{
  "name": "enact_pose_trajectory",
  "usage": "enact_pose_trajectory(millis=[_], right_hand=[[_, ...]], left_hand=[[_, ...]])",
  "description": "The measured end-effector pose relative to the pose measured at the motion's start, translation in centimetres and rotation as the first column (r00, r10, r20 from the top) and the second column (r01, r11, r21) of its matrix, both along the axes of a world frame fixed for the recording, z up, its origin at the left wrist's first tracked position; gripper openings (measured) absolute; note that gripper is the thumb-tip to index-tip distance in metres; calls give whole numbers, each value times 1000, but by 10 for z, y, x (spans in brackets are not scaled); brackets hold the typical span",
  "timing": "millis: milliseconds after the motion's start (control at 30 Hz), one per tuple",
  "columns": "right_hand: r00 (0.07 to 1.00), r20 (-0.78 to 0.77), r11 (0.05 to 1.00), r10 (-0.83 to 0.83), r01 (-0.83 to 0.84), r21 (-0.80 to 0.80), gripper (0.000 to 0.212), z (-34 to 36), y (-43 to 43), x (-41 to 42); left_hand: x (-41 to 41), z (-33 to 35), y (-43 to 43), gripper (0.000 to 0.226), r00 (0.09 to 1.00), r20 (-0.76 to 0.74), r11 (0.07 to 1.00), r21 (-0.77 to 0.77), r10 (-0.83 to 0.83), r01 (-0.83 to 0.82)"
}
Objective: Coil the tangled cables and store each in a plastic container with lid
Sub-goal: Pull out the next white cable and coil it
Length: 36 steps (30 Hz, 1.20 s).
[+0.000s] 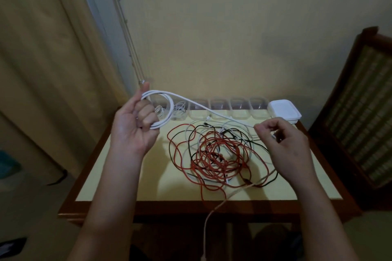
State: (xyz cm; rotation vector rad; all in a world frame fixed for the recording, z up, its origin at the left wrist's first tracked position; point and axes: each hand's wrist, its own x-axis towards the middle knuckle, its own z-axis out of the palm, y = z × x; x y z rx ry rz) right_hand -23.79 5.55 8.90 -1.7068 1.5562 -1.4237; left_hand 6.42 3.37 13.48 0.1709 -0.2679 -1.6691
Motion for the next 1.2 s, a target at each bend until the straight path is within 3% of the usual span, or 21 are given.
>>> enact_pose_trajectory(millis=[133,267,333,467,567,667,767,833,967,1067,1200], right_hand=[[994,-99,998,-51,49,-31,12,-6,-3,-9],[945,-320,992,-72,35,-119,13,-9,-5,-7],[916,-400,992,-39,-12,-125,12,-11,-6,-2],[881,-469,987,63,-126,-103,18,-11,-3,14],[879,-457,974,133,-202,-106,26,-6,1,31],[919,-358,965,168,-227,-130,25,3,6,42],[950,-286,965,128,-186,-183,23,10,4,44],[966,-244,965,80,-137,-226,24,12,2,42],[995,-103,965,1,-29,-262,21,14,5,42],[998,54,994,10,-4,-105,27,18,9,48],[941,307,983,142,-169,64,54,23,18,63]], left_hand=[[3,5,2,36,989,80,991,44,126,-130],[-12,8,4,39,937,258,961,86,233,-263],[-19,7,2,41,866,412,941,54,285,-335],[-44,9,8,32,621,695,899,-87,363,-429],[-64,6,15,29,447,830,919,-180,333,-350],[-78,-2,19,32,280,923,961,-228,265,-157],[-86,-7,24,32,217,966,987,-153,139,46],[-88,-9,26,31,257,966,986,-54,12,157],[-90,-5,28,37,552,811,967,63,-194,248],[-95,1,28,40,712,658,958,49,-245,284],[-105,5,28,33,789,566,965,51,-239,256]])
